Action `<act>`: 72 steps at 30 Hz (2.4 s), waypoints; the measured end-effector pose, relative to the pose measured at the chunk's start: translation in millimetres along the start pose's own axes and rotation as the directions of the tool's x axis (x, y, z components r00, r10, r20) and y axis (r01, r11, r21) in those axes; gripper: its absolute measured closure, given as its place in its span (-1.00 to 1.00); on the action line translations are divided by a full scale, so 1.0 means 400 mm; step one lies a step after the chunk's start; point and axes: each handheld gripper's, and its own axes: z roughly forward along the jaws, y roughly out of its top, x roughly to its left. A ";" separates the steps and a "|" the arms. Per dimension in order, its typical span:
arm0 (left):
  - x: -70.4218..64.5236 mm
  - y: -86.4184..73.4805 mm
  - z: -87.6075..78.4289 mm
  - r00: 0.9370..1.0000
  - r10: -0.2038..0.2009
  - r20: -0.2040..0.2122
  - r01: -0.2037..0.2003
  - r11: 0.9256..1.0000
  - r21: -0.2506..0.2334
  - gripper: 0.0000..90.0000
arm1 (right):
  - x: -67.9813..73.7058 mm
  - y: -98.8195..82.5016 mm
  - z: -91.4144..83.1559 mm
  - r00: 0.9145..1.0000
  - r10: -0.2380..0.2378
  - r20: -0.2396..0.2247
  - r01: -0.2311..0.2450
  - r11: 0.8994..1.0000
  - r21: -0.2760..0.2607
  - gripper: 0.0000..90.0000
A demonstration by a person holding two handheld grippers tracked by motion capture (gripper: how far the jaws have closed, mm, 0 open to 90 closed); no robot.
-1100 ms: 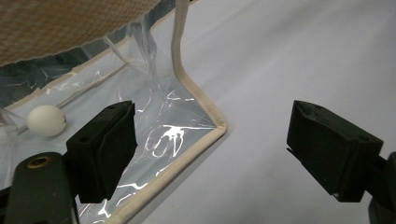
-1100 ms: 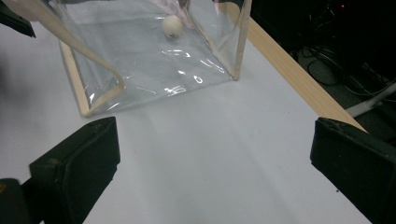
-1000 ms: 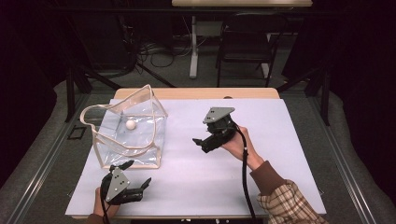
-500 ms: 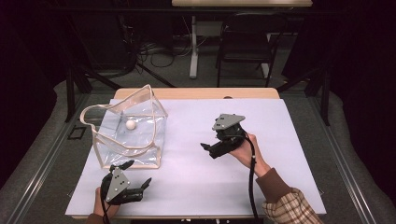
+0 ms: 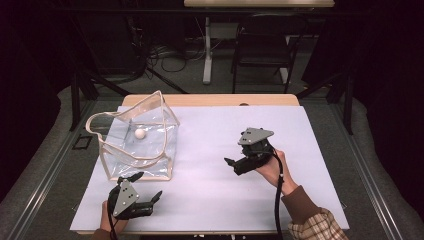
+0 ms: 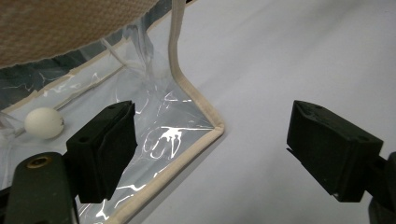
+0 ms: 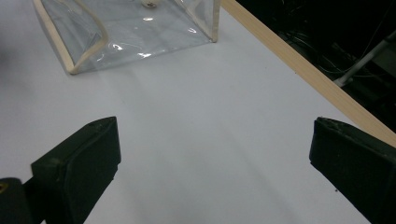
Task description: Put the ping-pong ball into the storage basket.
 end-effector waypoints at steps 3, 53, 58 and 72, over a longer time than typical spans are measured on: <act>-0.001 0.000 0.001 1.000 -0.001 0.001 0.001 1.000 -0.003 -0.64 | -0.001 -0.009 -0.009 1.000 0.003 0.007 -0.004 1.000 0.002 -0.96; -0.001 0.001 0.005 1.000 0.006 0.002 -0.006 1.000 0.002 -0.64 | 0.028 -0.243 -0.128 0.993 0.065 0.102 -0.066 0.998 0.004 -0.97; -0.001 0.001 0.006 1.000 0.006 0.002 -0.006 1.000 0.002 -0.64 | 0.028 -0.264 -0.138 0.990 0.082 0.116 -0.082 0.997 -0.004 -0.97; -0.002 0.001 0.005 1.000 0.007 0.003 -0.007 1.000 0.002 -0.64 | 0.040 -0.303 -0.165 0.982 0.109 0.157 -0.105 0.994 -0.035 -0.97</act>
